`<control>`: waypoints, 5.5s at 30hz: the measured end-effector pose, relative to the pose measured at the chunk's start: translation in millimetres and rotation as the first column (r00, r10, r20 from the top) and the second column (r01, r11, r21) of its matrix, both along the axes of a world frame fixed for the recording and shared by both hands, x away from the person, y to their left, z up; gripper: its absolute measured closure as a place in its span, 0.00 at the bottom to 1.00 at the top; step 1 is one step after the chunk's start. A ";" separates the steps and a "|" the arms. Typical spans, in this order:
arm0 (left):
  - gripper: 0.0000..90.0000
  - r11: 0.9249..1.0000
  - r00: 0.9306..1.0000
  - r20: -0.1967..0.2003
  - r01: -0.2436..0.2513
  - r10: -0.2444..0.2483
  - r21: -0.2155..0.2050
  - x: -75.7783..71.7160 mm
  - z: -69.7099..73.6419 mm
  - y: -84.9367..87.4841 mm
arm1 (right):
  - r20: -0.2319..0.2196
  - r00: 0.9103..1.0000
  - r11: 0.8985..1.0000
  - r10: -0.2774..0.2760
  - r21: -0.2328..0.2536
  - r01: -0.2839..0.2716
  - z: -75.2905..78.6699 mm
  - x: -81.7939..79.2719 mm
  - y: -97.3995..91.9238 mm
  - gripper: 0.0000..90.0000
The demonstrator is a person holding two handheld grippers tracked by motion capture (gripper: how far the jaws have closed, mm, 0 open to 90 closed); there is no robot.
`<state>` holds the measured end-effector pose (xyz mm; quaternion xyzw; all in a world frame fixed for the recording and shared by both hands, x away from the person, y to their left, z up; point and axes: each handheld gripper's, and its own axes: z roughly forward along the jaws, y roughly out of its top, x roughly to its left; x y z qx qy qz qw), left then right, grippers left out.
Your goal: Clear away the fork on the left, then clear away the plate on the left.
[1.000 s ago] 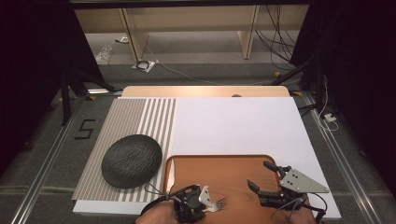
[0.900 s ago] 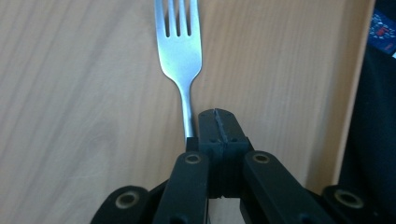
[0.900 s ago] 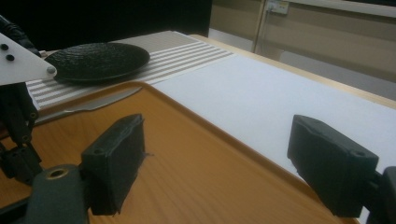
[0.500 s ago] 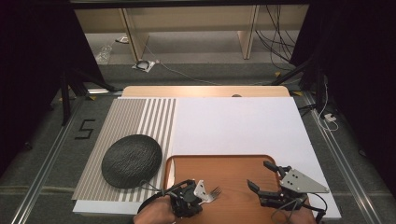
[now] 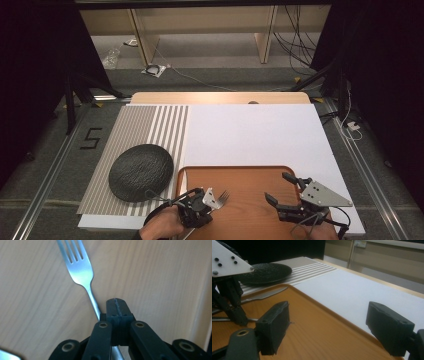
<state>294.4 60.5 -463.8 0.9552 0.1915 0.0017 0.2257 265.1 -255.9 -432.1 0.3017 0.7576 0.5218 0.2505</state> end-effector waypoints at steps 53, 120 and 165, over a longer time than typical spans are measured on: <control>0.52 0.924 0.934 0.140 -0.287 0.328 -0.252 17.6 28.5 54.3 | 0.005 1.000 1.000 0.000 0.009 0.000 -0.3 0.0 0.6 0.22; 0.24 0.588 0.636 0.086 -0.643 0.767 -0.490 6.1 31.5 156.9 | -0.010 1.000 0.995 -0.023 0.101 0.024 1.6 1.5 -9.1 0.20; 0.20 0.210 0.306 -0.161 -0.874 0.938 -0.439 -8.7 11.9 222.7 | -0.005 1.000 0.995 -0.019 0.096 0.019 2.0 0.9 -8.0 0.21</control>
